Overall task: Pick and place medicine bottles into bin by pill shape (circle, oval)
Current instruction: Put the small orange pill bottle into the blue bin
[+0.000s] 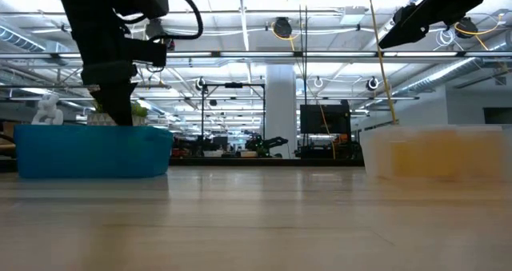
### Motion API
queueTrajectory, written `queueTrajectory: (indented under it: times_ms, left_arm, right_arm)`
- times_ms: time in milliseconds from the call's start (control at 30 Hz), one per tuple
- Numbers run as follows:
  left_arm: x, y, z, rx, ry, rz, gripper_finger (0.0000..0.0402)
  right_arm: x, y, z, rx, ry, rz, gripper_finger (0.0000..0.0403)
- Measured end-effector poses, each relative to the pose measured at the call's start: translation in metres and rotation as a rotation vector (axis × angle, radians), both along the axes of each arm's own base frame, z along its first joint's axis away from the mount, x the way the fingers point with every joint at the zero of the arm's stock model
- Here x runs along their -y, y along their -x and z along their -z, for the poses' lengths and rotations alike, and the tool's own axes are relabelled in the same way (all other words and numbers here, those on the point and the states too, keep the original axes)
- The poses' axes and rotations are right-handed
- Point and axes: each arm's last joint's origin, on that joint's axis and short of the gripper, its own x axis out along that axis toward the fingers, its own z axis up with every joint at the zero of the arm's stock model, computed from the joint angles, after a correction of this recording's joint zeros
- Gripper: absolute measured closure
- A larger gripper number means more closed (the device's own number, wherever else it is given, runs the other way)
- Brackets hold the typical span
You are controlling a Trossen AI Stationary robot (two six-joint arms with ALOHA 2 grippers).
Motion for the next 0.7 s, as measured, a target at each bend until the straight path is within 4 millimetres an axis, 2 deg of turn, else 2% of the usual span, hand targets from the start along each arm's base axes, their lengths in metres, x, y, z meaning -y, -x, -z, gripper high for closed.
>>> queueTrajectory:
  times_ms: [267, 533, 700]
  left_arm:
    - [-0.0030, 0.0030, 0.0066, -0.016, 0.003, 0.000, 0.0274]
    - [-0.0028, 0.0046, 0.0105, -0.020, 0.017, 0.002, 0.0227]
    - [-0.0024, 0.0025, 0.0089, -0.008, 0.020, 0.015, 0.0211]
  right_arm:
    - [0.0000, 0.0000, 0.0000, 0.000, 0.000, 0.000, 0.0090]
    - [0.0000, 0.0000, 0.0000, 0.000, 0.000, 0.000, 0.0090]
    - [0.0000, 0.0000, 0.0000, 0.000, 0.000, 0.000, 0.0090]
